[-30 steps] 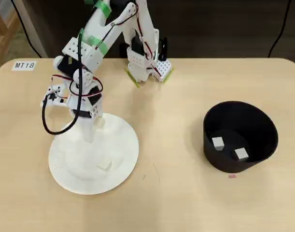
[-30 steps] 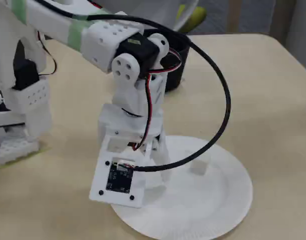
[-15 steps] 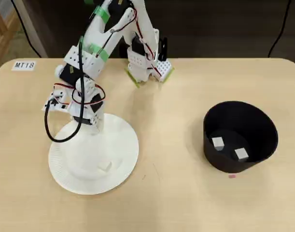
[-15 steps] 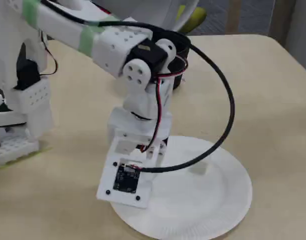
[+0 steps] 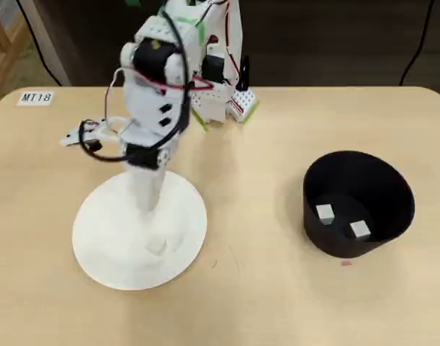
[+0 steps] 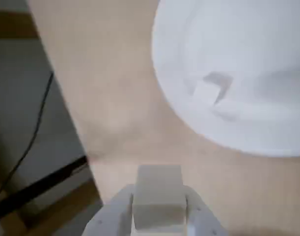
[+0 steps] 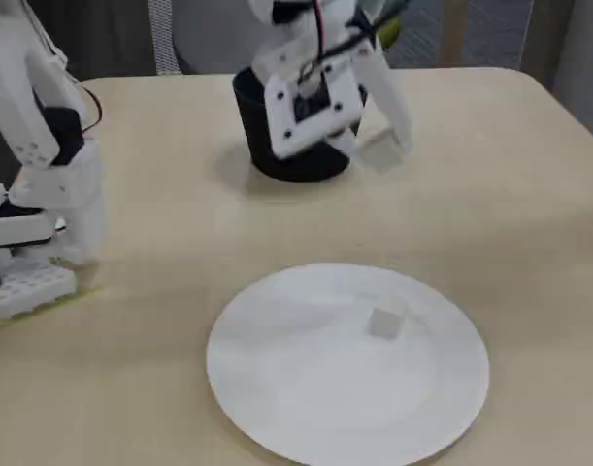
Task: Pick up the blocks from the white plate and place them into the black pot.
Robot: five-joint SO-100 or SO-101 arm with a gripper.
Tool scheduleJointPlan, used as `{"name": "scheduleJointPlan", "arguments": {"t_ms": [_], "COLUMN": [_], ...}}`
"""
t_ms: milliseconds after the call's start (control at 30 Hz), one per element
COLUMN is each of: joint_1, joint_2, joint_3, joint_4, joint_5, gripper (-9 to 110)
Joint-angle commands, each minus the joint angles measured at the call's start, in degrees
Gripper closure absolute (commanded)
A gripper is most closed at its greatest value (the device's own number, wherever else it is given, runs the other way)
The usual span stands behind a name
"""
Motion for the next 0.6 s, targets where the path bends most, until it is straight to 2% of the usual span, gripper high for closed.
{"name": "scheduleJointPlan", "arguments": {"t_ms": [0, 133, 267, 433, 567], "joint_1": [-14.0, -28.6, -38.5, -45.1, -45.5], "joint_2": [5.5, 6.3, 6.0, 1.7, -3.9], "joint_3": [-0.1, -1.1, 0.9, 7.2, 9.0], "joint_4": [-2.2, -5.4, -11.8, -24.6, -28.3], "joint_5": [7.7, 11.2, 9.1, 6.2, 4.0], "gripper": [104, 104, 104, 104, 104]}}
